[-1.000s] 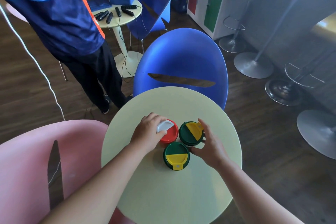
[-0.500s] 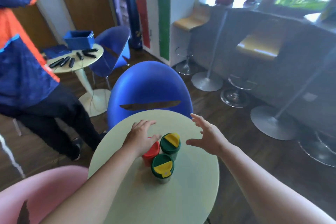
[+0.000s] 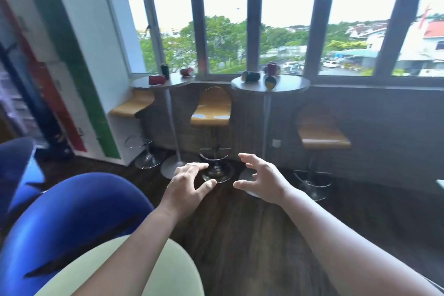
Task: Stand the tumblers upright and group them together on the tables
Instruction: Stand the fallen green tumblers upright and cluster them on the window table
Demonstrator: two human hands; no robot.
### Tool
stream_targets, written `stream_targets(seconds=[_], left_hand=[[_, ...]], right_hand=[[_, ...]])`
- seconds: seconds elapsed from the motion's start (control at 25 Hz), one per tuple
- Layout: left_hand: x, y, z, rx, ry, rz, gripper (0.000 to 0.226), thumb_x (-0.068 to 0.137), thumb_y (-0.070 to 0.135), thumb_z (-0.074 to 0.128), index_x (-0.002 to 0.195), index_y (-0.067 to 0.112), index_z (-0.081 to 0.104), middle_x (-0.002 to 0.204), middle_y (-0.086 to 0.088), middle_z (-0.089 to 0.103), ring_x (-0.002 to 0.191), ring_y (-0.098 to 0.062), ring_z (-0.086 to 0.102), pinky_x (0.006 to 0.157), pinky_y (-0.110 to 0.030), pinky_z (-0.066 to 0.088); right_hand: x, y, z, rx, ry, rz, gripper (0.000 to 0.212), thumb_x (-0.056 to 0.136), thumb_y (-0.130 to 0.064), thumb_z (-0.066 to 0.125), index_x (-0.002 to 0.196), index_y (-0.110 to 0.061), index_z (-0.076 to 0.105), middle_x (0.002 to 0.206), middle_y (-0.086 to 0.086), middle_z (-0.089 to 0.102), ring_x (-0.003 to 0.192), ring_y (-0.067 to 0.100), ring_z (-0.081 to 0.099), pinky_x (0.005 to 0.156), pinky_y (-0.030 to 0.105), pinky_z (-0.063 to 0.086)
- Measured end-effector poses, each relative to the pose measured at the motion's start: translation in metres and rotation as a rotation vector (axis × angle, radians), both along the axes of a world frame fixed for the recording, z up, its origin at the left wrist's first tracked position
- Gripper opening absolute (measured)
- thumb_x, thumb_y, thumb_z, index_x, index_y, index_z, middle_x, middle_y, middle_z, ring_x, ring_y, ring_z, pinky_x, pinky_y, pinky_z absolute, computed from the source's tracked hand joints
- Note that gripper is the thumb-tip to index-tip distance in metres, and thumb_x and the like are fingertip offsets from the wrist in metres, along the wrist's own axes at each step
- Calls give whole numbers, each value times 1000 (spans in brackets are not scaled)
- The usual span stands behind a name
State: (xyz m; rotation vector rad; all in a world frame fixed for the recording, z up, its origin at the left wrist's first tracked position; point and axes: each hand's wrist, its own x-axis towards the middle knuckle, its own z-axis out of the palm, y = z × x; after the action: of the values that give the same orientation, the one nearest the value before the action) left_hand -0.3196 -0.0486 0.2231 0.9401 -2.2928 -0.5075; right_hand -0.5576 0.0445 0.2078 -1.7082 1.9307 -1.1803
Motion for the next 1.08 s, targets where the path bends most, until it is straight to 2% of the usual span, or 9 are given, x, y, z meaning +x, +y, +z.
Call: stream_targets(seconds=[0.12, 0.28, 0.48, 0.72, 0.92, 1.08], left_hand=[[-99, 1, 11, -21, 46, -74, 51, 88, 50, 64, 133, 29, 58, 135, 15, 57, 128, -8, 40, 101, -22, 30], [-222, 2, 20, -12, 107, -141, 51, 87, 56, 60, 133, 32, 57, 134, 18, 55, 129, -7, 39, 101, -23, 30], [-325, -19, 34, 11, 126, -181, 56, 85, 61, 57, 133, 33, 57, 135, 17, 55, 130, -8, 38, 108, -32, 34], [-397, -104, 39, -6, 115, -168, 53, 87, 60, 58, 133, 34, 56, 136, 18, 54, 131, -6, 37, 104, -29, 32], [-446, -213, 38, 3, 123, -188, 50, 88, 57, 59, 132, 33, 57, 136, 18, 55, 132, -6, 37, 104, -27, 31], [-483, -300, 48, 3, 94, -211, 50, 88, 57, 59, 131, 33, 57, 137, 17, 54, 130, -6, 36, 104, -28, 31]], right_hand=[[-92, 26, 12, 8, 36, -94, 89, 68, -57, 80, 147, -34, 46, 146, -8, 55, 127, 7, 54, 104, 39, 49], [-214, 48, 32, -3, 75, -173, 84, 67, -55, 81, 143, -33, 51, 139, -6, 60, 121, 10, 59, 100, 40, 52], [-318, 35, 54, -5, 77, -219, 80, 65, -58, 80, 137, -37, 53, 126, -9, 64, 115, 8, 62, 93, 39, 56], [-383, -40, 56, -36, 43, -213, 78, 66, -57, 80, 136, -35, 54, 126, -6, 64, 115, 7, 61, 92, 35, 57], [-425, -141, 56, -40, 18, -235, 77, 70, -51, 82, 139, -34, 54, 130, -5, 62, 119, 8, 59, 90, 24, 53], [-455, -219, 65, -69, -24, -295, 77, 69, -53, 80, 139, -35, 54, 131, -6, 62, 119, 9, 59, 93, 27, 52]])
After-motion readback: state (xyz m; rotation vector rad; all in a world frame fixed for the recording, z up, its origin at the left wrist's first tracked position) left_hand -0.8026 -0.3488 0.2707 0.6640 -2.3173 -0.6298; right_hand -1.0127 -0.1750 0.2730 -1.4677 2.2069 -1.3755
